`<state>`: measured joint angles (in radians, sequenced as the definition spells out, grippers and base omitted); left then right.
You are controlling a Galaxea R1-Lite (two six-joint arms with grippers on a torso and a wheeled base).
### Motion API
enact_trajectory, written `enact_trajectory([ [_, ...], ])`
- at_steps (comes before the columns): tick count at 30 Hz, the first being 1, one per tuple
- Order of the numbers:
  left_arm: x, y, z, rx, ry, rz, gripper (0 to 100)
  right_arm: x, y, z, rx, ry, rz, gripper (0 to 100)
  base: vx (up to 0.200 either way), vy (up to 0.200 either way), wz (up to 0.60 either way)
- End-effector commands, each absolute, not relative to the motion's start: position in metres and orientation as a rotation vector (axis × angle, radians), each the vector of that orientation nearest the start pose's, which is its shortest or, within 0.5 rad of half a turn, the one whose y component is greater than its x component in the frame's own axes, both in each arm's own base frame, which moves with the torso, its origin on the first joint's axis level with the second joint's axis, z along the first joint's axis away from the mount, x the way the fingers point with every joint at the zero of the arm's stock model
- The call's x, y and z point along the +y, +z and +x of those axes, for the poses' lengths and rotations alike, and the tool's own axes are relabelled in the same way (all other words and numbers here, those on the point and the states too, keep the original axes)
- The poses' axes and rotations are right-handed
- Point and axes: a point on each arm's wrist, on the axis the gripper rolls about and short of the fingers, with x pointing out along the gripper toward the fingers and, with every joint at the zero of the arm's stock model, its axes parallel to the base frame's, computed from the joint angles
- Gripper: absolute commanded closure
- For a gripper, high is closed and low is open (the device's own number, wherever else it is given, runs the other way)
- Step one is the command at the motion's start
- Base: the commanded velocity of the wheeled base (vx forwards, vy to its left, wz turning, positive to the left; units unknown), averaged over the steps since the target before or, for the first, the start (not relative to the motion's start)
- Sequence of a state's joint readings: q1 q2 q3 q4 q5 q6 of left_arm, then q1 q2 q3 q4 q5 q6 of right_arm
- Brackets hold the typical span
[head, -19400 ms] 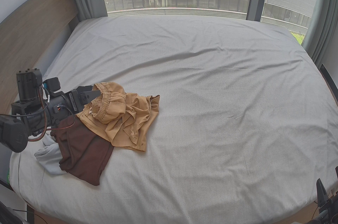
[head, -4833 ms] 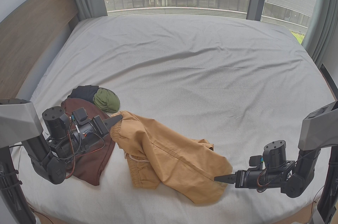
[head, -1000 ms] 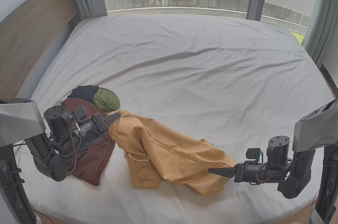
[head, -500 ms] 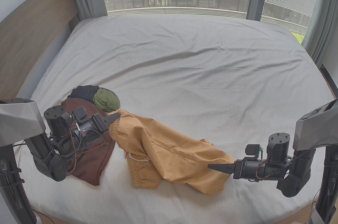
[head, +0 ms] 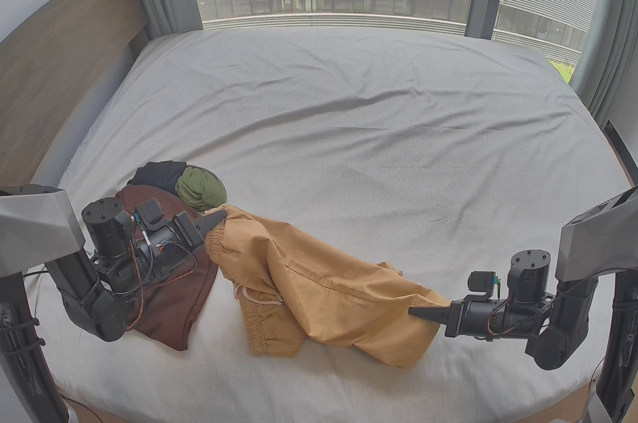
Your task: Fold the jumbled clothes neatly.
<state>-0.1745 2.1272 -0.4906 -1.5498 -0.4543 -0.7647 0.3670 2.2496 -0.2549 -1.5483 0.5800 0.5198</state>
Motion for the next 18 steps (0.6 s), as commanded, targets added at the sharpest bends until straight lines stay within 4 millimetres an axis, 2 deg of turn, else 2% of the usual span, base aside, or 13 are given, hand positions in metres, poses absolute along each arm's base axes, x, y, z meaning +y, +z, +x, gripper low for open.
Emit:
enact_trajectory([
  [1, -0.065, 0.074, 0.315, 0.298, -0.571, -0.748, 100, 0.105, 0.015, 0.256, 0.631, 0.781, 0.531, 100, 0.0, 0.0, 0.0],
  [2, -0.064, 0.079, 0.313, 0.287, -0.576, -0.75, 100, 0.104, 0.027, 0.258, 0.592, 0.782, 0.552, 100, 0.0, 0.0, 0.0],
  [4, -0.065, 0.083, 0.312, 0.275, -0.584, -0.747, 100, 0.103, 0.037, 0.26, 0.554, 0.786, 0.569, 100, 0.0, 0.0, 0.0],
  [6, -0.065, 0.083, 0.312, 0.275, -0.584, -0.747, 100, 0.103, 0.037, 0.26, 0.554, 0.786, 0.569, 100, 0.0, 0.0, 0.0],
  [7, -0.065, 0.084, 0.311, 0.273, -0.584, -0.746, 100, 0.104, 0.052, 0.267, 0.473, 0.782, 0.564, 100, 0.0, 0.0, 0.0],
  [8, -0.065, 0.083, 0.311, 0.275, -0.584, -0.746, 100, 0.104, 0.058, 0.272, 0.432, 0.766, 0.562, 100, 0.0, 0.0, 0.0],
  [18, -0.065, 0.087, 0.309, 0.269, -0.588, -0.752, 100, 0.101, 0.074, 0.289, 0.355, 0.668, 0.679, 100, 0.0, 0.0, 0.0],
])
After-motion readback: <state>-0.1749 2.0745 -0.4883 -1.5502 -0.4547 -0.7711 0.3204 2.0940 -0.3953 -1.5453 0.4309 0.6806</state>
